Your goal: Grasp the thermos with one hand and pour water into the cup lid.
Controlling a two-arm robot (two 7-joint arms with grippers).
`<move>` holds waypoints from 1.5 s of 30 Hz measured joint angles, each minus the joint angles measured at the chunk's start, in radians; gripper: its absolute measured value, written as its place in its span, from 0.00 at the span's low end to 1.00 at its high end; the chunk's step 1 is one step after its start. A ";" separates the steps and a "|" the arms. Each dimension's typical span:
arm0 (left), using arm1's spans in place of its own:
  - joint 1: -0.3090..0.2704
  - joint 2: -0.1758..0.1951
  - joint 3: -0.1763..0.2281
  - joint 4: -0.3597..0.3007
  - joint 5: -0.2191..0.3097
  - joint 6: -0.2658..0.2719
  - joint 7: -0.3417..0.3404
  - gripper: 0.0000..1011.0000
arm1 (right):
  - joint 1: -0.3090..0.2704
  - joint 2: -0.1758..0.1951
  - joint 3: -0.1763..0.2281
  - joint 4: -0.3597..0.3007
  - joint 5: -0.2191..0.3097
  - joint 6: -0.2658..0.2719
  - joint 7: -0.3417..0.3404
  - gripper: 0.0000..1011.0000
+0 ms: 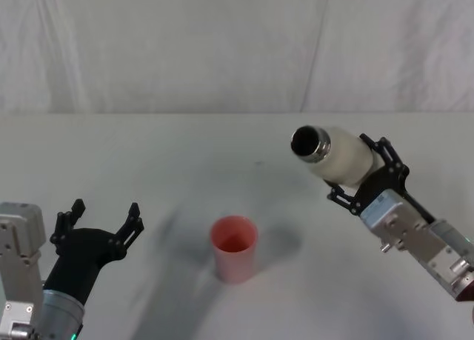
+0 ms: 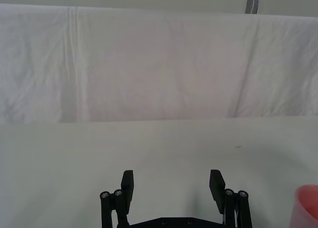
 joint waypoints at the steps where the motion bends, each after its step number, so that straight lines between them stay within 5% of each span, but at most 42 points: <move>1: 0.000 0.000 0.000 0.000 0.000 0.000 0.000 0.99 | 0.001 0.001 -0.002 0.001 -0.004 -0.003 -0.001 0.94; 15: 0.000 0.000 0.000 0.000 0.000 0.000 0.000 0.99 | 0.010 0.034 -0.045 0.022 -0.097 -0.055 -0.031 0.94; 45: 0.000 0.000 0.000 0.000 0.000 0.000 0.000 0.99 | 0.075 0.054 -0.096 0.094 -0.204 -0.056 -0.094 0.94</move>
